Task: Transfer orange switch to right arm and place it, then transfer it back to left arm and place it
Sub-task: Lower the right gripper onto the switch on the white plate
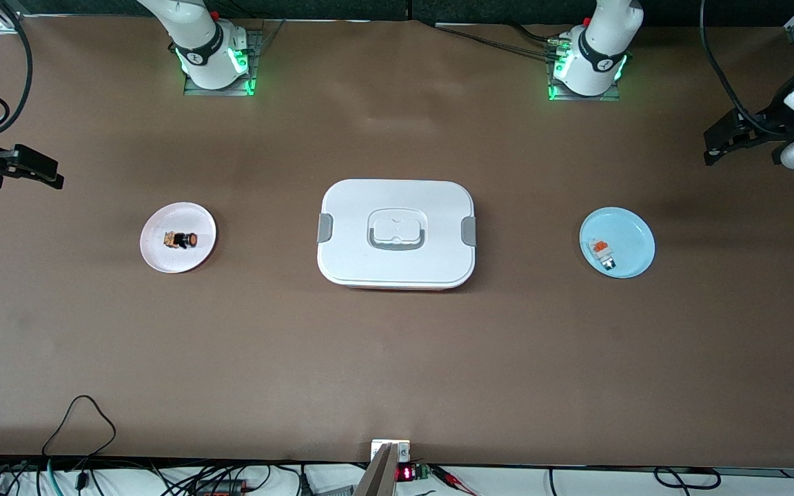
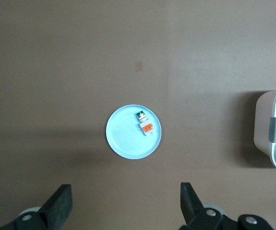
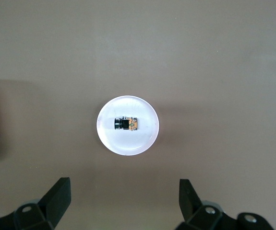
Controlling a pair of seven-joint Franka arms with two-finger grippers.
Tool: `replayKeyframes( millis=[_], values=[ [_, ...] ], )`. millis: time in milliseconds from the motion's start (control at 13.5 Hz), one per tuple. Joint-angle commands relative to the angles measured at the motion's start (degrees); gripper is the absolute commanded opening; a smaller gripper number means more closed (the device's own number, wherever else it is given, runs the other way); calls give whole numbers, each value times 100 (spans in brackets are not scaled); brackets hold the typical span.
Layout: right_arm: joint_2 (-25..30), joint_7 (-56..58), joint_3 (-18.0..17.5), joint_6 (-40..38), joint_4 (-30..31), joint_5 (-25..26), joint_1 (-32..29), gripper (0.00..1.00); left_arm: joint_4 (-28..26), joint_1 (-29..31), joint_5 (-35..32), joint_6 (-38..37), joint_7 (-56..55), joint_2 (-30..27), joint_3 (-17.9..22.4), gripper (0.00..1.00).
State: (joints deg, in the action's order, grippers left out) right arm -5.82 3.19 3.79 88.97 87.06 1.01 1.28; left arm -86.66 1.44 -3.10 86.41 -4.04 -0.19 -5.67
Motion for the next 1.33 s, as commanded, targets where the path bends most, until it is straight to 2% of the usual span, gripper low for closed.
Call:
replayKeyframes(
  millis=[0, 519, 667, 889, 1259],
  values=[
    [-155, 15, 34, 23, -22, -83, 57, 100, 97, 23, 73, -89, 0, -7, 14, 99],
    [-832, 24, 34, 331, 22, -197, 145, 100, 97, 129, 73, -98, 9, -7, 40, 99],
    [-956, 24, 25, 741, 598, -206, 180, 100, 97, 129, 73, -98, 9, -7, 40, 99],
    [-921, 24, -27, 2102, 2100, -224, 180, 100, 97, 138, 73, -98, 9, -7, 40, 99],
    [-956, 41, -63, 3371, 3071, -171, 180, 100, 97, 155, 82, -98, 9, -7, 49, 99]
  ],
)
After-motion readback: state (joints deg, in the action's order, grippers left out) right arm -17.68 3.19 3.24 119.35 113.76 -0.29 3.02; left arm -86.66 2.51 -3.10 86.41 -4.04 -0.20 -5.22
